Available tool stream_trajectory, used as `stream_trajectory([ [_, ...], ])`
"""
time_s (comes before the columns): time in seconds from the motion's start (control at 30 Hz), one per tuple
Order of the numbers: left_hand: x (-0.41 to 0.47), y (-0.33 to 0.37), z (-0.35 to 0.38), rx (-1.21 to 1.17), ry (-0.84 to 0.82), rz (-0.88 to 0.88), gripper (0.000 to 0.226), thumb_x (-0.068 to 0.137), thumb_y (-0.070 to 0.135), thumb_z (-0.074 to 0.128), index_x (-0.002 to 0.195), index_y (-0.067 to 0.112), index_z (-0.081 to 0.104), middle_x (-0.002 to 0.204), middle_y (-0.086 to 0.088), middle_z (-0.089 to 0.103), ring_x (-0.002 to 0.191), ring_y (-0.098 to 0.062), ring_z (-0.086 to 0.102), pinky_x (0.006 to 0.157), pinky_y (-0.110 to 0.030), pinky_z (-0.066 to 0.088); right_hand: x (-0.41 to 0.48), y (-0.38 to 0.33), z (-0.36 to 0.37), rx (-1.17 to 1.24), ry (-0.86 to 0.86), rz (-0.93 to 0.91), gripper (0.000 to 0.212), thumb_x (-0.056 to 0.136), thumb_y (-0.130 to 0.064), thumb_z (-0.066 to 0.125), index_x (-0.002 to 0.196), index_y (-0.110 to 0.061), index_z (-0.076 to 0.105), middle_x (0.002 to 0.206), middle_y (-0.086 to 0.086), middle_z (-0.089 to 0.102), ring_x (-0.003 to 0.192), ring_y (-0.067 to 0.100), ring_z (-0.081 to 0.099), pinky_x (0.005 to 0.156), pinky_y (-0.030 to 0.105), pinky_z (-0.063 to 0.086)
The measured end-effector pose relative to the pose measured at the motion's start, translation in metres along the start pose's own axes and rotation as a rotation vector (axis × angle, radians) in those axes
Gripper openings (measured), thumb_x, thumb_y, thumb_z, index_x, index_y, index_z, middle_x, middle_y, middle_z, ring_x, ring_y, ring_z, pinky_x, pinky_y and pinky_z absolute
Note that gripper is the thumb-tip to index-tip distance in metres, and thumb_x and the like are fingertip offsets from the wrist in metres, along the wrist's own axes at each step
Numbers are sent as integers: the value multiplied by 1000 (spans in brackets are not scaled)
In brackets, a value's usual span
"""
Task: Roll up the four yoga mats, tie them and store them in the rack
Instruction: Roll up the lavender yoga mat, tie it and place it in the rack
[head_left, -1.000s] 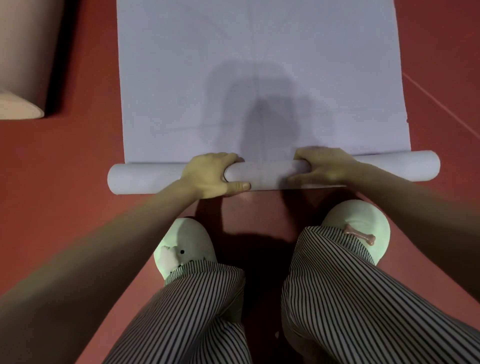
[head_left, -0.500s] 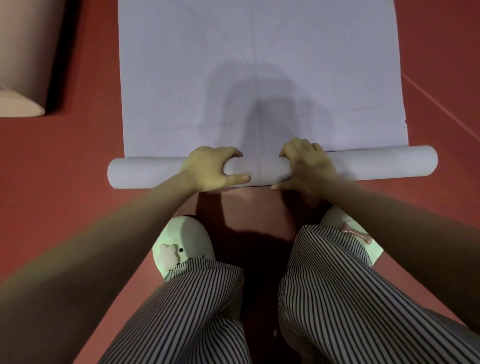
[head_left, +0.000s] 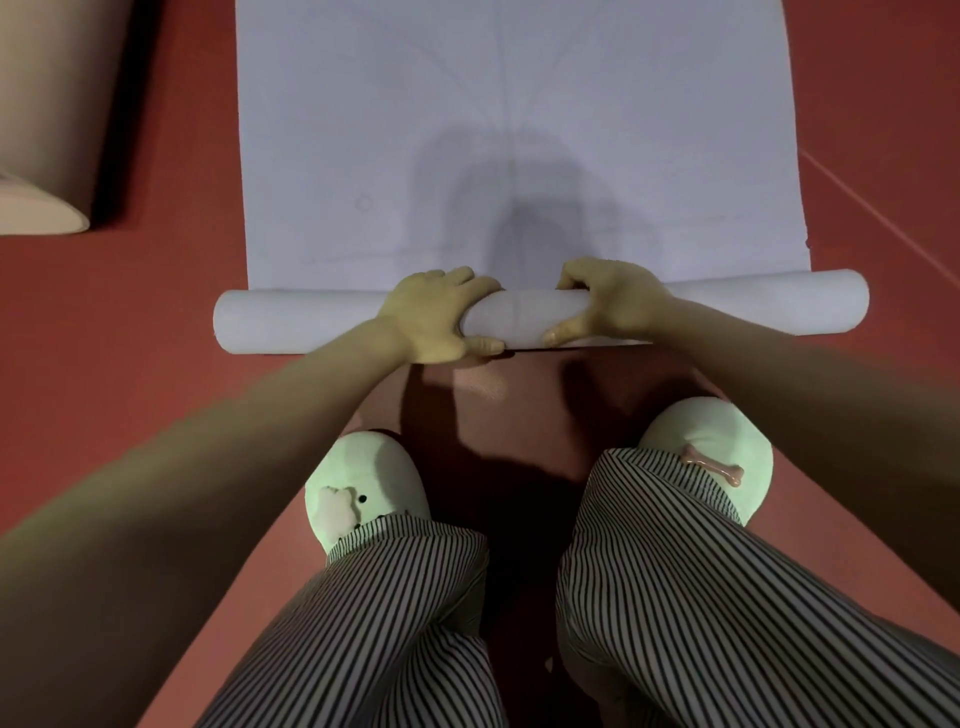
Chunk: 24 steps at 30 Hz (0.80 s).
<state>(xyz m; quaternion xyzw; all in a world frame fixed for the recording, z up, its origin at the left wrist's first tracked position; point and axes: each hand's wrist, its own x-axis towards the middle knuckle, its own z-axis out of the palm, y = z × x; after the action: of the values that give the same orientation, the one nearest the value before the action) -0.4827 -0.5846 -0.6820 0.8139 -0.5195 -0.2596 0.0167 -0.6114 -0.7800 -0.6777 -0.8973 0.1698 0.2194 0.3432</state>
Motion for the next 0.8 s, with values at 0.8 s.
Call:
stream_trajectory([
  [0.8,-20,-1,25,0,330,225,59,75,67,46,115,24,53,119,-5,58,108,-24,45,96,-36,23,-44,9,66,-436,412,-274,85,58,-69,62,119,-11,58,116,6,65,105,26,49,90,38,24],
])
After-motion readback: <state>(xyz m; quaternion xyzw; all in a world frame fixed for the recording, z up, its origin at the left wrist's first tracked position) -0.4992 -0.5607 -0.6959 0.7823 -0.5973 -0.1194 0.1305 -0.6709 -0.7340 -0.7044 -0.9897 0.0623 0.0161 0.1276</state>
